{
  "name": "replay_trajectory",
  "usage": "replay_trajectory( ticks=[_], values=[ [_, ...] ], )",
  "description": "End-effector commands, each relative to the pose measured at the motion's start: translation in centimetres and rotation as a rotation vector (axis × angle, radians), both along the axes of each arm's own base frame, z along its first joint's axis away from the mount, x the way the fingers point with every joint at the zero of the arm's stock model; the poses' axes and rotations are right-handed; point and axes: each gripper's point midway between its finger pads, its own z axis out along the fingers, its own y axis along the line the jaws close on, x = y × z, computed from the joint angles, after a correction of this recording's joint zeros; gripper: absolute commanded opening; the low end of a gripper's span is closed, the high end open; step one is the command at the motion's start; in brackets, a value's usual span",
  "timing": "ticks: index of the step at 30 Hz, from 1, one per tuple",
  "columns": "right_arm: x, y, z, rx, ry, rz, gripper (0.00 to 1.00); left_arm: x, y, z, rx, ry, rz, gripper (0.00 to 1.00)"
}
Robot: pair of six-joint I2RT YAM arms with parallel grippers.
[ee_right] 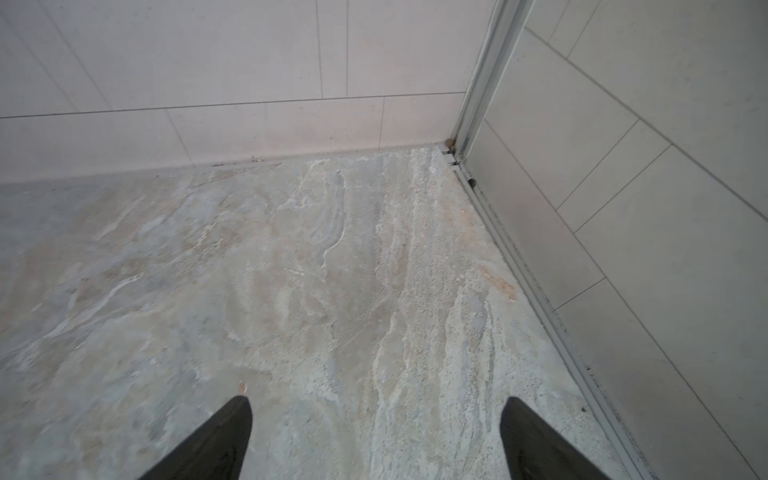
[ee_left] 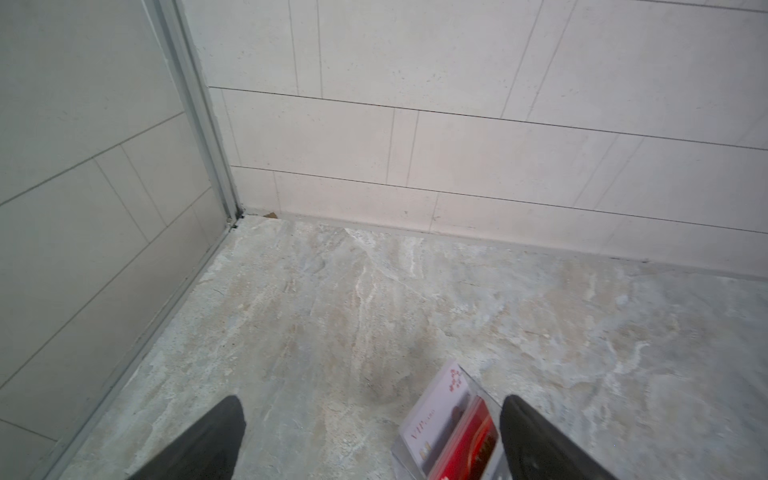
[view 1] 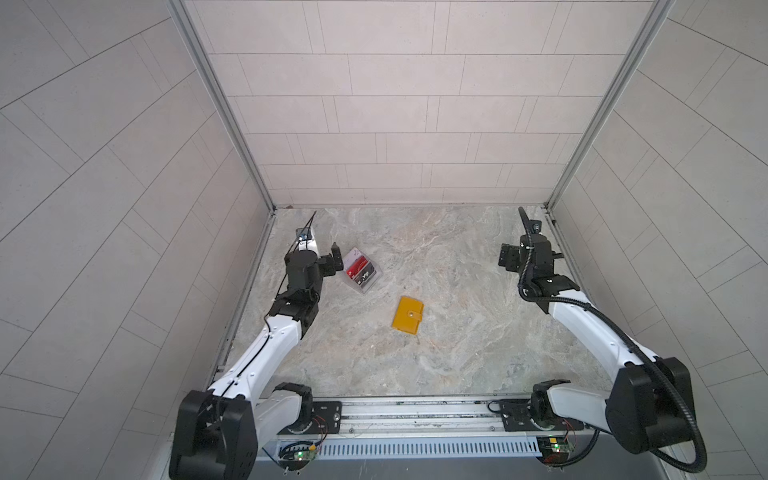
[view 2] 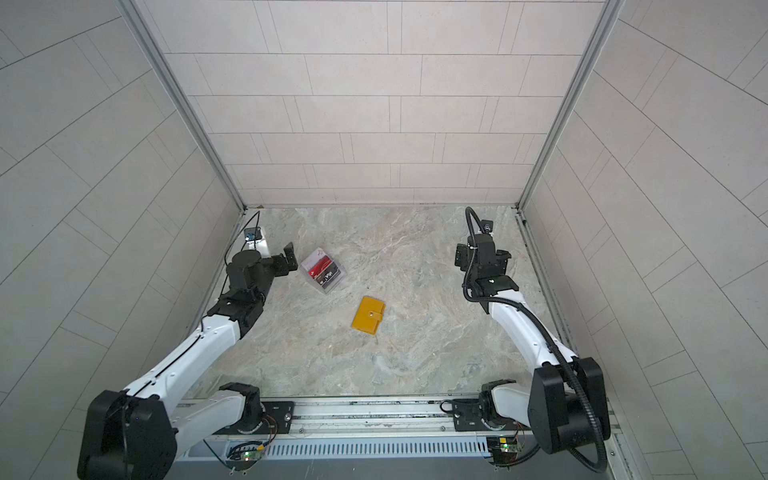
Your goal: Take the credit cards out of the card holder
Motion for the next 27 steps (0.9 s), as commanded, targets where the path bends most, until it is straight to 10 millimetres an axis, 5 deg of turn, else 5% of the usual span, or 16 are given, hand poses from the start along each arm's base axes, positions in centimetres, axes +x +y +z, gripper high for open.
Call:
replay_trajectory(
  ticks=[1, 5, 13, 18, 27],
  values=[
    [-2.8, 3.2, -2.7, 0.100, 0.160, 0.110, 0.95, -2.0, -1.7, -1.4, -0.099, 0.120, -0.077, 1.00],
    [-3.8, 6.1, -3.1, 0.171, 0.213, 0.232, 0.92, -3.7, -2.5, -1.6, -0.175, 0.193, -0.106, 1.00],
    [-7.7, 10.7, -5.7, 0.325, 0.427, 0.401, 0.80, -6.9, -7.2, -4.2, -0.331, 0.419, -0.336, 1.00],
    [-10.5, 17.1, -7.7, 0.453, 0.515, 0.636, 0.78, -8.1, -10.8, -6.1, -0.421, 0.537, -0.495, 0.97],
    [-10.5, 25.0, -10.0, 0.558, 0.567, 0.748, 0.63, -8.7, -16.2, -9.0, -0.396, 0.667, -0.631, 0.88]
  ],
)
